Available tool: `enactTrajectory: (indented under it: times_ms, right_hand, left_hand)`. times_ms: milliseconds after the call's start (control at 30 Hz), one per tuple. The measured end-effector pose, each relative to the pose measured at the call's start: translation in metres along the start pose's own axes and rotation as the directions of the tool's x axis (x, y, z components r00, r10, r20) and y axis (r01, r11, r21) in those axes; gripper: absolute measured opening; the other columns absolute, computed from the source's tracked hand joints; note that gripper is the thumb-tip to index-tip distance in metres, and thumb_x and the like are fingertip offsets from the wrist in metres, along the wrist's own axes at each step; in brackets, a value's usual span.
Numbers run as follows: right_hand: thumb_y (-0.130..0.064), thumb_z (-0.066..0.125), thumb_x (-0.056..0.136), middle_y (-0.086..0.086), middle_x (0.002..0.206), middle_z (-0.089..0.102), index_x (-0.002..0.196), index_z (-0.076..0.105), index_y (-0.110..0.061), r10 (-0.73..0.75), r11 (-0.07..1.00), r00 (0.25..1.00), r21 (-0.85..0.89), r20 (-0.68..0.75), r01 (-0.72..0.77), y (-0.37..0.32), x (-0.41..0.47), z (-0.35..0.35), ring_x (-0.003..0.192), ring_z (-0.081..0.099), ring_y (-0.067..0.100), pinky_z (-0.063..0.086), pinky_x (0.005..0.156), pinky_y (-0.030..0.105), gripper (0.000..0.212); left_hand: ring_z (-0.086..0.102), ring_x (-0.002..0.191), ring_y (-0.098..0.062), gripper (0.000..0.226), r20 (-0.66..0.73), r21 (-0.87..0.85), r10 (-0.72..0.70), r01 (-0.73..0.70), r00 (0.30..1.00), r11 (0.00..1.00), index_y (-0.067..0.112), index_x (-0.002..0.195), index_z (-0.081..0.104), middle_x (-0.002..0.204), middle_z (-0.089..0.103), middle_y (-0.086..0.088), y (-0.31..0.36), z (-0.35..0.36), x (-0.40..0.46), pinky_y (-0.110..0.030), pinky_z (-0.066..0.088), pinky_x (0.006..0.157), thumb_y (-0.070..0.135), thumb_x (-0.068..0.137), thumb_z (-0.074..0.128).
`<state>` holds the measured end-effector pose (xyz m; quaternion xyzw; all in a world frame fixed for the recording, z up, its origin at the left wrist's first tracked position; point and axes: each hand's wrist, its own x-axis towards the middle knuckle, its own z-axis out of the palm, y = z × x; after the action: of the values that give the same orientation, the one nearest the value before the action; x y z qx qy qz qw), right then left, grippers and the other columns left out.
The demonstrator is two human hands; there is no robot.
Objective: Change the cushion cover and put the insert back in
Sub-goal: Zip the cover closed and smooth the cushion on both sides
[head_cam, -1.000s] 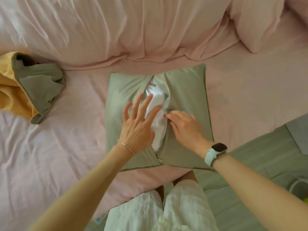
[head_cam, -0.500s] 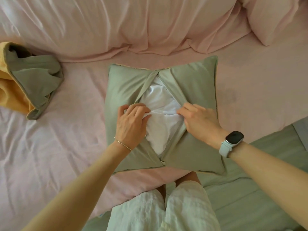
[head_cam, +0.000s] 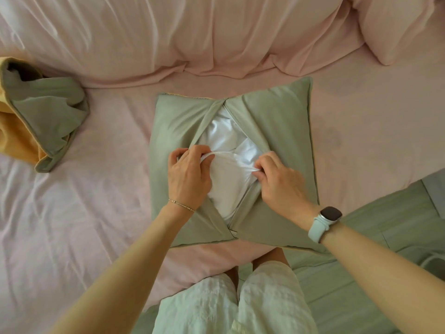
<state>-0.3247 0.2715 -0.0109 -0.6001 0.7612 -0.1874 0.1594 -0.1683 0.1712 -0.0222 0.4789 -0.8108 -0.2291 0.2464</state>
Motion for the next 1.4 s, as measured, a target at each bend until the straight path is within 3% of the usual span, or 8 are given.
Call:
enactTrajectory:
  times_ms: [367,533,733,867,1000,1100,1233,1400]
  right_hand:
    - [-0.025,0.045,0.089,0.003,0.092,0.058,0.082,0.051,-0.009,0.064,0.998,0.996,-0.002,0.062,-0.064,0.007,-0.005,-0.008,0.056,0.054,0.032,0.032,0.045,0.026,0.018]
    - [-0.033,0.038,0.096,0.008,0.086,0.068,0.093,0.057,-0.013,0.137,0.982,0.98,-0.152,0.147,-0.114,0.006,0.017,-0.015,0.078,0.06,0.038,0.032,0.057,0.032,0.028]
    - [-0.031,0.039,0.095,-0.002,0.118,0.058,0.118,0.048,-0.024,0.164,0.963,0.915,-0.26,0.369,-0.068,0.004,0.02,-0.01,0.097,0.058,0.033,0.031,0.066,0.031,0.026]
    - [-0.034,0.042,0.096,0.0,0.125,0.053,0.12,0.045,-0.019,0.225,0.939,0.893,-0.333,0.389,-0.092,0.003,0.017,-0.008,0.098,0.058,0.033,0.033,0.069,0.032,0.029]
    - [-0.033,0.044,0.097,0.003,0.119,0.056,0.115,0.049,-0.015,0.289,0.92,0.882,-0.361,0.372,-0.15,0.004,0.021,-0.004,0.098,0.058,0.031,0.033,0.069,0.031,0.026]
    - [-0.029,0.045,0.096,0.003,0.115,0.06,0.109,0.053,-0.015,0.326,0.92,0.881,-0.329,0.343,-0.212,0.009,0.031,0.0,0.098,0.059,0.032,0.037,0.071,0.032,0.02]
    - [-0.027,0.044,0.095,0.001,0.111,0.063,0.107,0.056,-0.017,0.309,0.934,0.913,-0.264,0.265,-0.24,0.003,0.03,-0.007,0.095,0.058,0.032,0.033,0.067,0.031,0.019]
    - [-0.018,0.047,0.094,0.001,0.116,0.055,0.113,0.06,-0.017,0.159,0.987,0.979,-0.019,0.127,-0.158,-0.024,0.019,-0.004,0.086,0.06,0.034,0.039,0.065,0.034,0.024]
  left_hand:
    - [0.055,0.112,-0.018,0.023,0.174,0.263,0.296,-0.334,0.939,0.905,0.013,0.099,0.061,0.106,0.066,-0.002,-0.005,0.004,0.003,-0.034,0.03,0.092,0.031,0.087,0.054]
    - [0.053,0.094,-0.017,0.009,0.084,0.279,0.457,-0.461,0.886,0.842,0.015,0.085,0.062,0.083,0.066,0.001,-0.002,-0.014,-0.016,-0.033,0.036,0.079,0.024,0.085,0.063]
    - [0.057,0.11,-0.018,0.034,0.481,0.354,0.348,-0.541,0.805,0.763,0.018,0.092,0.067,0.105,0.07,0.004,-0.014,-0.003,-0.027,-0.043,0.03,0.091,0.044,0.086,0.046]
    - [0.05,0.122,-0.018,0.055,0.674,0.5,0.066,-0.52,0.736,0.693,0.018,0.112,0.065,0.12,0.063,0.002,-0.006,0.028,-0.023,-0.044,0.022,0.097,0.05,0.086,0.029]
    - [0.006,0.141,-0.018,0.056,0.745,0.516,-0.066,-0.512,0.663,0.687,0.018,0.144,0.021,0.15,0.023,0.005,-0.005,0.062,-0.003,-0.046,0.005,0.11,0.047,0.097,0.02]
    - [0.019,0.137,-0.016,0.048,0.703,0.51,-0.024,-0.48,0.711,0.714,0.022,0.137,0.037,0.143,0.036,0.007,-0.012,0.065,0.009,-0.045,0.009,0.108,0.044,0.096,0.025]
    - [0.056,0.1,-0.016,0.026,0.377,0.351,0.288,-0.424,0.88,0.835,0.021,0.078,0.069,0.089,0.069,0.008,-0.025,0.039,-0.004,-0.042,0.026,0.093,0.031,0.086,0.046]
    - [0.058,0.099,-0.014,0.018,0.115,0.052,0.312,-0.32,0.943,0.946,0.009,0.079,0.068,0.089,0.07,0.0,-0.025,0.006,-0.025,-0.037,0.034,0.098,0.022,0.086,0.058]
